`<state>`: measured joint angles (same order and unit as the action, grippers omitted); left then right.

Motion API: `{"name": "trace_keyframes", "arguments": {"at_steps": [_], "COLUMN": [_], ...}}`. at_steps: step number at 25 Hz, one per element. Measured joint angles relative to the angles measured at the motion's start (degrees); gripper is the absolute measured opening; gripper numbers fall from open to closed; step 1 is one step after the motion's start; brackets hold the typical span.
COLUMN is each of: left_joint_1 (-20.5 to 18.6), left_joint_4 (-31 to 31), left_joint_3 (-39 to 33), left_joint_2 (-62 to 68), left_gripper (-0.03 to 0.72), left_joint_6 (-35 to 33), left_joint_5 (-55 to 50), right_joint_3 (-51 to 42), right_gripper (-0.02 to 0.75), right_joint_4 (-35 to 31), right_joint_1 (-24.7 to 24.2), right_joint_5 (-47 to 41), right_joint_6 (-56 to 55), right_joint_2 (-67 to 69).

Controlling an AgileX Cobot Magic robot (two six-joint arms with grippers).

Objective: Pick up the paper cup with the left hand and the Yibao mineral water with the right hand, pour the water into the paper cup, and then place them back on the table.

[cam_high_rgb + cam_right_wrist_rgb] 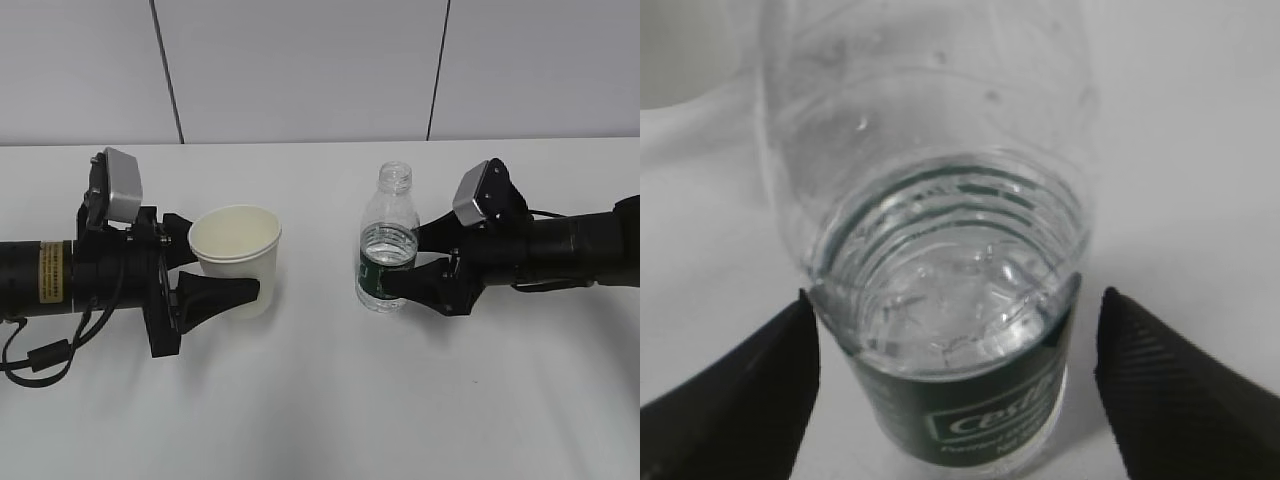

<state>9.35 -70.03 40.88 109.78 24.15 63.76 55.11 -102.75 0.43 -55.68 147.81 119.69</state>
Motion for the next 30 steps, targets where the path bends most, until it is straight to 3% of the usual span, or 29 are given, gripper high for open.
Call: {"name": "trace_keyframes", "arguments": {"at_steps": [30], "left_joint_1": [0.00], "left_joint_4": [0.00], "left_joint_3": [0.00], "left_joint_2": [0.00], "left_gripper": [0.429], "left_joint_6": [0.00], "left_joint_5": [0.17], "right_joint_3": [5.42], "right_gripper": [0.594], "right_joint_4": [0.00], "right_joint_1": [2.61], "right_joint_5": [-2.06], "right_joint_6": [0.13], "right_joint_2": [4.75]}}
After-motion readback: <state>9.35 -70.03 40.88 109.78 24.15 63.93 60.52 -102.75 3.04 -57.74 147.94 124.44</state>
